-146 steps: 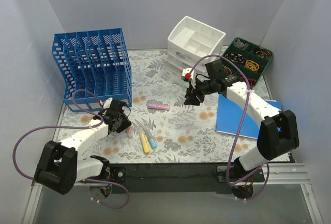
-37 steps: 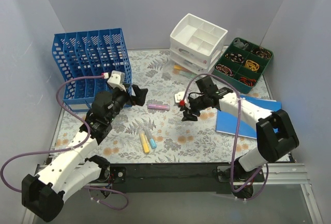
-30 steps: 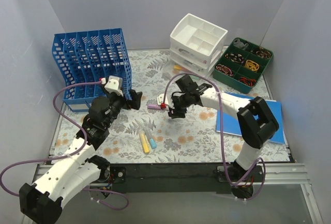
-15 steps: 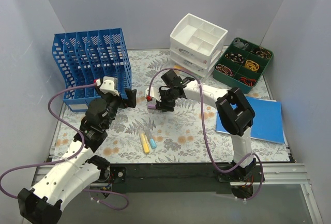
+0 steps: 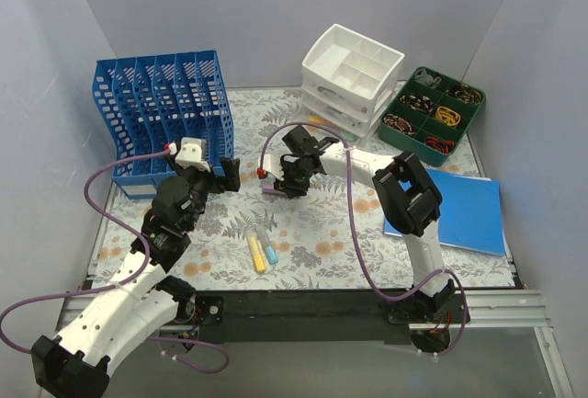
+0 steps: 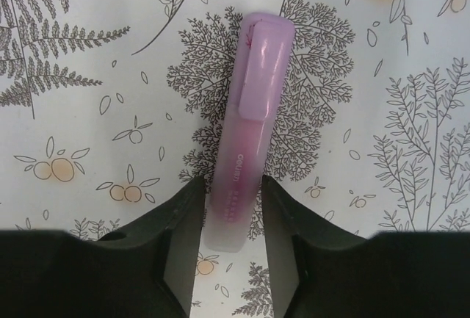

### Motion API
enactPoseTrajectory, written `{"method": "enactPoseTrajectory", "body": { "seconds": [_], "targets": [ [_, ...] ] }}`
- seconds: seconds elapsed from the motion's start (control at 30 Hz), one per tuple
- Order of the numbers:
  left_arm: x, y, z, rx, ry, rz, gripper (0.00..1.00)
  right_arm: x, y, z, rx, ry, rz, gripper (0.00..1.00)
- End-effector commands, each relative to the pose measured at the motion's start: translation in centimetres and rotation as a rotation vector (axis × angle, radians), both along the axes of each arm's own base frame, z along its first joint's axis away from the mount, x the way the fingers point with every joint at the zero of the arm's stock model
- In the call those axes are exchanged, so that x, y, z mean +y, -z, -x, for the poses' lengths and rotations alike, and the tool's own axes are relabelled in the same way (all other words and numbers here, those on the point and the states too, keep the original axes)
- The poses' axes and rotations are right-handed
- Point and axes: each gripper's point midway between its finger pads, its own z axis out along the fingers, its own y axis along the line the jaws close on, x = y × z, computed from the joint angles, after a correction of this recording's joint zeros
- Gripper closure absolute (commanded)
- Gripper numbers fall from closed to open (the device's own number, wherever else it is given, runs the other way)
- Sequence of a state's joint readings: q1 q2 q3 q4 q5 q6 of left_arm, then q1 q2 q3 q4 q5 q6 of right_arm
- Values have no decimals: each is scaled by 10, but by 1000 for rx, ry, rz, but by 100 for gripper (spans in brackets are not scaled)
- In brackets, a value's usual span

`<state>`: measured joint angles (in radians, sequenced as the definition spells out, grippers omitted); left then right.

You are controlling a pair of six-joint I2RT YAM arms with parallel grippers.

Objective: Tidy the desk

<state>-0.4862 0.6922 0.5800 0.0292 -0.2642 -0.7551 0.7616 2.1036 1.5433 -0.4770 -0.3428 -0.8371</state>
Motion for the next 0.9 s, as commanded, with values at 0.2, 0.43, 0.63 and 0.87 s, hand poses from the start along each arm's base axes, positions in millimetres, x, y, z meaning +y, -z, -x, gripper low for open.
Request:
{"method": "enactPoseTrajectory", "body": {
  "seconds": [0.2, 0.43, 0.63, 0.87],
  "targets": [
    [6, -5, 1, -24, -24, -5, 2, -6, 17, 15, 81, 12, 42, 78],
    [6, -7, 1, -30, -22, -5, 2, -10, -3, 18, 65, 19, 27, 95],
    [7, -8, 2, -33, -22, -4, 2, -16, -41, 11, -11, 33, 3, 99],
    [6, -7, 2, -30, -19, -7, 2, -35, -67, -15, -88, 107, -4, 99]
  ]
}}
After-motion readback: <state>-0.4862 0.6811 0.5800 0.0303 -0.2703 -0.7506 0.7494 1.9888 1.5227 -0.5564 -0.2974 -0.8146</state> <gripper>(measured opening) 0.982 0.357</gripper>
